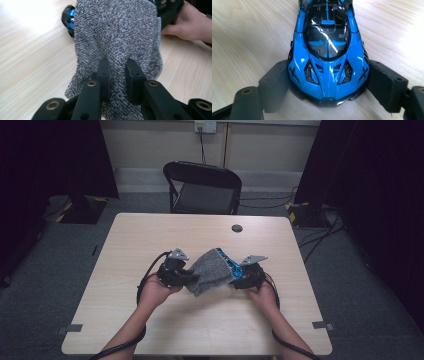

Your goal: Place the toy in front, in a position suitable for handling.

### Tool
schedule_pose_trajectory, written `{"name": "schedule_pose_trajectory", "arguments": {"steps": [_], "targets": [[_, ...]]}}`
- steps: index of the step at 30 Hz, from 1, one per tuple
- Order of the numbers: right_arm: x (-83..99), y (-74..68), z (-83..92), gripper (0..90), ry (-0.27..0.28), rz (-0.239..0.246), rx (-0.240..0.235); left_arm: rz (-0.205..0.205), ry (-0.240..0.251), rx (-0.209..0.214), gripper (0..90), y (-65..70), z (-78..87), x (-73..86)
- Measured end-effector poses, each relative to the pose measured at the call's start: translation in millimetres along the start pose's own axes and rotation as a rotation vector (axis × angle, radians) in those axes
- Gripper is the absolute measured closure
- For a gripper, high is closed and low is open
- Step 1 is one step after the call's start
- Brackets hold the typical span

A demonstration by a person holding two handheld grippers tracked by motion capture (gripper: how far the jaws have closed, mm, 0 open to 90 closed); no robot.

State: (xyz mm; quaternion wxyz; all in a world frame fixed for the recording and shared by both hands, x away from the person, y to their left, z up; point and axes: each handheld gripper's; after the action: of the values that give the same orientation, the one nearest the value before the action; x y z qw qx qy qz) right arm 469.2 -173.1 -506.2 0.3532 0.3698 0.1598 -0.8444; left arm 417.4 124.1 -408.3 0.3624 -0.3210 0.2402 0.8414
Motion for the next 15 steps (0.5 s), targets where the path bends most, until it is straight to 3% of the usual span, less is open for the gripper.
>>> {"name": "schedule_pose_trajectory", "arguments": {"steps": [15], "targets": [[0.0, 0.1, 0.0, 22.1, 0.000, -0.001, -0.001, 0.016, 0.015, -0.036, 76.1, -9.2, -4.1, -14.0]]}}
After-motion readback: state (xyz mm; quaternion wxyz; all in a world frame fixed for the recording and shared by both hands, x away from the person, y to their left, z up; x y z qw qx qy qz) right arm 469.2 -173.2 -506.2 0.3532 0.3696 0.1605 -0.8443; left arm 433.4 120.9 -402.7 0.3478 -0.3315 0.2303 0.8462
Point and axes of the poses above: each handheld gripper's, and its own axes: z roughly backward along the jaws, x roughly out of its underside, y roughly to its right
